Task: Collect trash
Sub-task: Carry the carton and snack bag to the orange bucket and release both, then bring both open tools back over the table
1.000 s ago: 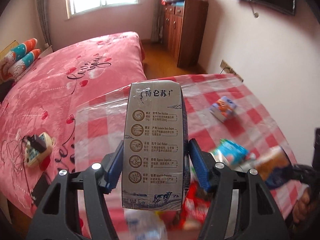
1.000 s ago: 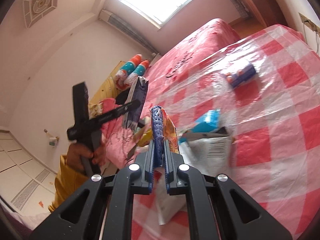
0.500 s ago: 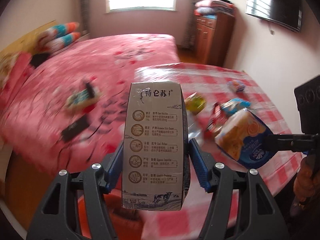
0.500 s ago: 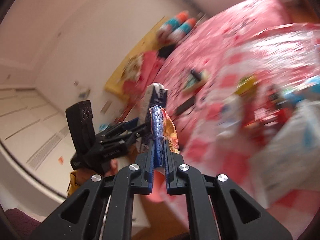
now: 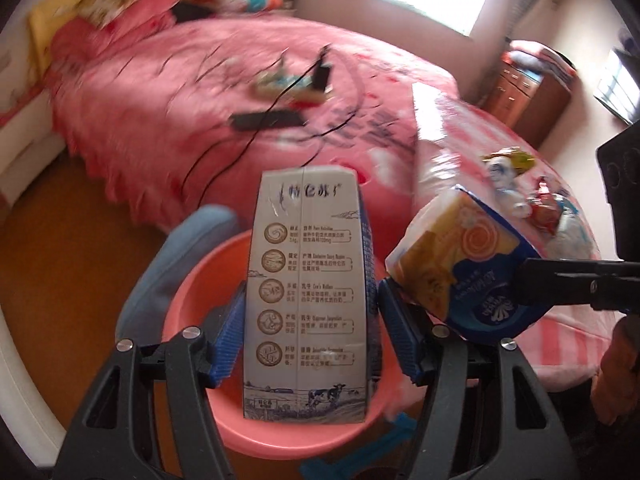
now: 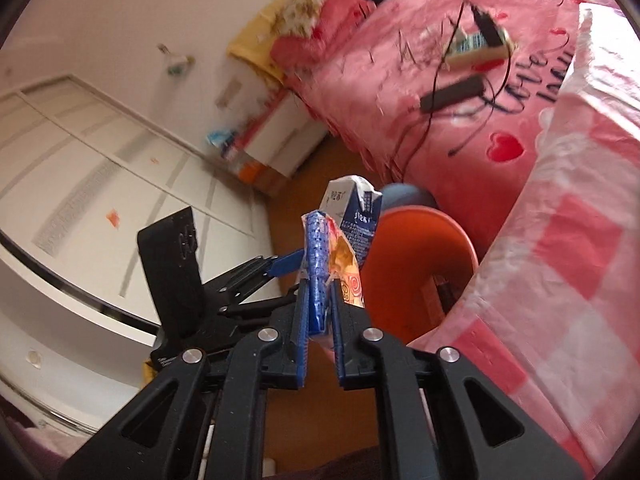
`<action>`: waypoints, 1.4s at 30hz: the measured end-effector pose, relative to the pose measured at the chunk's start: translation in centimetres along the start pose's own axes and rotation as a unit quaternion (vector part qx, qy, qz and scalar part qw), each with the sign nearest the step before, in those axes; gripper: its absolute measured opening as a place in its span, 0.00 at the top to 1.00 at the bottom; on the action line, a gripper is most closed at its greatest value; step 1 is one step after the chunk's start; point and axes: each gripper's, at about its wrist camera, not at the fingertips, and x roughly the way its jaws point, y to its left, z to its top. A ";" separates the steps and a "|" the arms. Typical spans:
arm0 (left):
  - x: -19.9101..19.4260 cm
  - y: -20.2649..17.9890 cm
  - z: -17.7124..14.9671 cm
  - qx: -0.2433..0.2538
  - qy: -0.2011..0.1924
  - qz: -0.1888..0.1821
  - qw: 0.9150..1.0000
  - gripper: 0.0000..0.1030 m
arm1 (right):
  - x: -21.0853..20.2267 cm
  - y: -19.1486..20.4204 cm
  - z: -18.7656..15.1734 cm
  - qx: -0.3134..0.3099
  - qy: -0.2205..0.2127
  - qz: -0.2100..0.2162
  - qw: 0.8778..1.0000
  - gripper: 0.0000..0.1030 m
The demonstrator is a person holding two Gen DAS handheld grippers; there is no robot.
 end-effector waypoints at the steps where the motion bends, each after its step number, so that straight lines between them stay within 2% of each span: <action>1: 0.8 0.9 -0.3 -0.015 0.006 0.003 1.000 0.26 | 0.5 -0.3 0.0 0.001 0.000 -0.011 1.000 0.77; 2: 1.5 1.5 -0.4 -0.027 0.010 0.010 1.000 0.24 | 0.5 -0.6 -0.1 0.005 -0.004 -0.018 1.000 0.64; 3: 2.0 2.4 -0.7 -0.037 0.013 0.021 0.999 0.24 | 0.2 -0.8 -0.4 0.009 -0.010 -0.023 1.000 0.57; 4: 2.3 2.7 -0.9 -0.042 0.015 0.027 0.999 0.24 | -0.3 -1.0 -0.6 0.014 -0.017 -0.024 0.999 0.43; 5: 2.6 3.1 -1.1 -0.045 0.018 0.033 0.998 0.24 | -1.1 -1.2 -0.8 0.019 -0.026 -0.023 0.999 0.38; 7: 2.7 3.5 -1.3 -0.045 0.017 0.044 0.998 0.24 | -2.0 -1.6 -0.4 0.019 -0.038 -0.036 0.998 0.37; 9: 2.2 3.5 -1.2 -0.043 -0.002 0.042 0.998 0.24 | -3.8 -1.6 -0.6 0.013 -0.057 -0.054 0.997 0.33; 11: 1.4 2.9 -1.0 -0.037 -0.021 0.042 0.998 0.24 | -5.9 -1.7 -1.1 0.008 -0.079 -0.076 0.994 0.25; 16: -1.0 0.2 -0.4 -0.009 -0.080 0.041 0.996 0.24 | -10.8 -2.1 -3.1 -0.010 -0.113 -0.140 0.984 0.19; 19: -2.1 -1.8 0.0 0.010 -0.104 0.034 0.994 0.24 | -13.0 -2.6 -4.0 -0.018 -0.131 -0.162 0.978 0.16; 26: -4.3 -8.3 2.0 0.063 -0.151 0.007 0.987 0.24 | -17.7 -4.8 -5.8 -0.027 -0.171 -0.201 0.964 0.15; 31: -4.2 -13.4 3.1 0.103 -0.149 -0.021 0.983 0.24 | -19.9 -7.3 -6.2 -0.006 -0.184 -0.212 0.960 0.15; 37: -1.9 -19.8 4.1 0.155 -0.109 -0.062 0.980 0.24 | -23.6 -10.7 -6.9 0.026 -0.207 -0.232 0.950 0.14; 42: 1.0 -23.4 4.8 0.165 -0.076 -0.088 0.979 0.24 | -26.7 -14.0 -7.0 0.057 -0.222 -0.247 0.942 0.14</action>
